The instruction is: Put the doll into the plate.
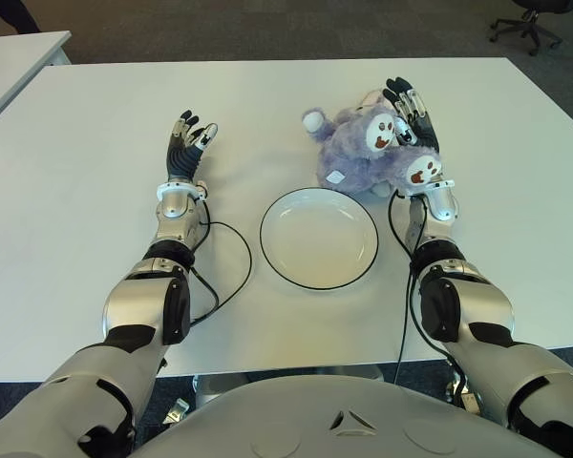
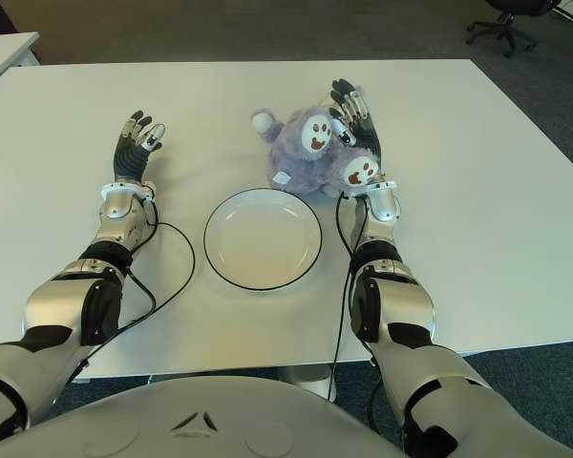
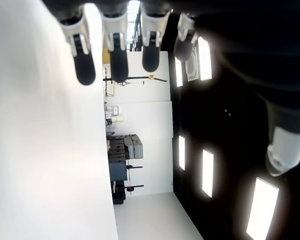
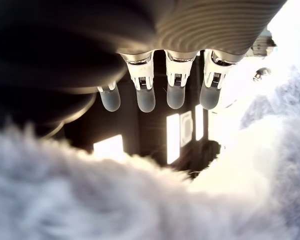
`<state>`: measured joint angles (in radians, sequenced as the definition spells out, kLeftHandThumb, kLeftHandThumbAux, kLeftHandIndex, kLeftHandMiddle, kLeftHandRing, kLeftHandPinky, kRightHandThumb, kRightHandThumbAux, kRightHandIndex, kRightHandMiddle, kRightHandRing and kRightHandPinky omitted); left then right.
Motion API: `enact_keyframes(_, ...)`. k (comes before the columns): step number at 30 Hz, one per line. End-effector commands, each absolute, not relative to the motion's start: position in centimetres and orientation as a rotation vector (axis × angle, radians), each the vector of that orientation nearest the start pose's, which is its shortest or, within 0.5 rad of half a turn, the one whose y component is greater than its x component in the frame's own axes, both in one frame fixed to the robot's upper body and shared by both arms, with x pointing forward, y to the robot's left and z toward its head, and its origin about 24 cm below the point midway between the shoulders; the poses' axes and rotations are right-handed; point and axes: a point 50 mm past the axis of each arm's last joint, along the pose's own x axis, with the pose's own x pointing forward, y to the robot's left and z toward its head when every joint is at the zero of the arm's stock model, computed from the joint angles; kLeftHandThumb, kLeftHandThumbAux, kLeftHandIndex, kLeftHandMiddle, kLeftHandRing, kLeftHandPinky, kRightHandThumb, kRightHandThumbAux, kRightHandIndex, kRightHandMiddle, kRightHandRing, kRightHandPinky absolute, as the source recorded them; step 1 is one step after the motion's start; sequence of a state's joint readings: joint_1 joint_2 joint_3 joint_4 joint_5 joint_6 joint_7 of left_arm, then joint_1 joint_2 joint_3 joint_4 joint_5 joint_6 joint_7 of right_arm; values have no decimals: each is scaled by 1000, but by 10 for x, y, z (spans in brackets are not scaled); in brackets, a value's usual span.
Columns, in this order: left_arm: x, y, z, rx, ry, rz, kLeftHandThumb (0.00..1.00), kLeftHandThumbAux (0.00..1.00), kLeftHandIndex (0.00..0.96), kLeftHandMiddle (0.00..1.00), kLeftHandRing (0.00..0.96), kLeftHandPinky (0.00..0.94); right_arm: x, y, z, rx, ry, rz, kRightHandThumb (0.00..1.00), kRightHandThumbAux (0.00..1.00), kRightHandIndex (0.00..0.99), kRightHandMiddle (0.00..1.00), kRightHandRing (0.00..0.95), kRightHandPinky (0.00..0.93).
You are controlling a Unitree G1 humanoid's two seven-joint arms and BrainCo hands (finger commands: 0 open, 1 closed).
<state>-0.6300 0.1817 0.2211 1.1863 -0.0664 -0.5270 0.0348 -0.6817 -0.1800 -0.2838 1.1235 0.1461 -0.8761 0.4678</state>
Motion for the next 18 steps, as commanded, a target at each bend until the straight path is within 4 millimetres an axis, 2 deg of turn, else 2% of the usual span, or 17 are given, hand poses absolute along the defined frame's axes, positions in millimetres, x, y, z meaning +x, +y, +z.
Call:
enact_keyframes(1, 299, 209, -37, -13, 259, 202, 41, 539, 0, 116, 149, 194, 299, -201, 13, -54, -239, 170, 201, 454, 0, 2, 0, 0)
enact_keyframes(9, 299, 209, -37, -8, 262, 202, 32, 530, 0, 114, 148, 203, 292, -193, 23, -240, -357, 200, 166, 376, 0, 0, 0, 0)
enact_keyframes(18, 300, 209, -37, -9, 263, 202, 31, 538, 0, 115, 146, 190, 289, -191, 26, -308, -403, 223, 166, 344, 0, 0, 0, 0)
